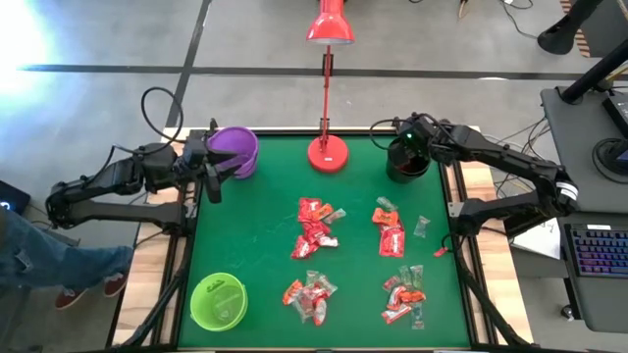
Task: Sort candy
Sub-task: Put the red candy into the violet bucket
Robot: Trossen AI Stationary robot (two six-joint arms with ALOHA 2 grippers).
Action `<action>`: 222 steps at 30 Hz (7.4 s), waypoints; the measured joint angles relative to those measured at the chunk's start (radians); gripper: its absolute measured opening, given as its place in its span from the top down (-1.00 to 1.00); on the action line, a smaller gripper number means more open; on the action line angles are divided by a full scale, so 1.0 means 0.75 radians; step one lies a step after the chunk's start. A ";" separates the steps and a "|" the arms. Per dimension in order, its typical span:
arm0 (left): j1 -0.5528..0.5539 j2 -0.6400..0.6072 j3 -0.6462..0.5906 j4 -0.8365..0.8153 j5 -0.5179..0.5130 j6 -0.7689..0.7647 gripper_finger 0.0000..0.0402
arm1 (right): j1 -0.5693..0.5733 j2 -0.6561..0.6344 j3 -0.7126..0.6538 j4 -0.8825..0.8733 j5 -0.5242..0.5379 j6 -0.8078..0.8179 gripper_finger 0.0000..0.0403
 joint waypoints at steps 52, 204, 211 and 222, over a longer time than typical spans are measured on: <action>0.000 0.381 0.256 -0.281 0.040 -0.001 0.20 | 0.099 0.034 -0.001 0.310 -0.947 0.072 0.12; -0.003 0.662 0.259 -0.785 -0.729 -0.605 0.99 | 0.274 -0.109 0.113 0.018 -0.431 -0.071 0.12; 0.135 0.663 0.259 -0.862 -0.713 -0.569 0.99 | 0.243 -0.109 0.113 0.188 -0.239 -0.084 0.12; 0.325 0.687 0.259 -0.861 -0.705 -0.455 0.99 | 0.122 -0.108 0.113 0.546 0.223 -0.257 0.12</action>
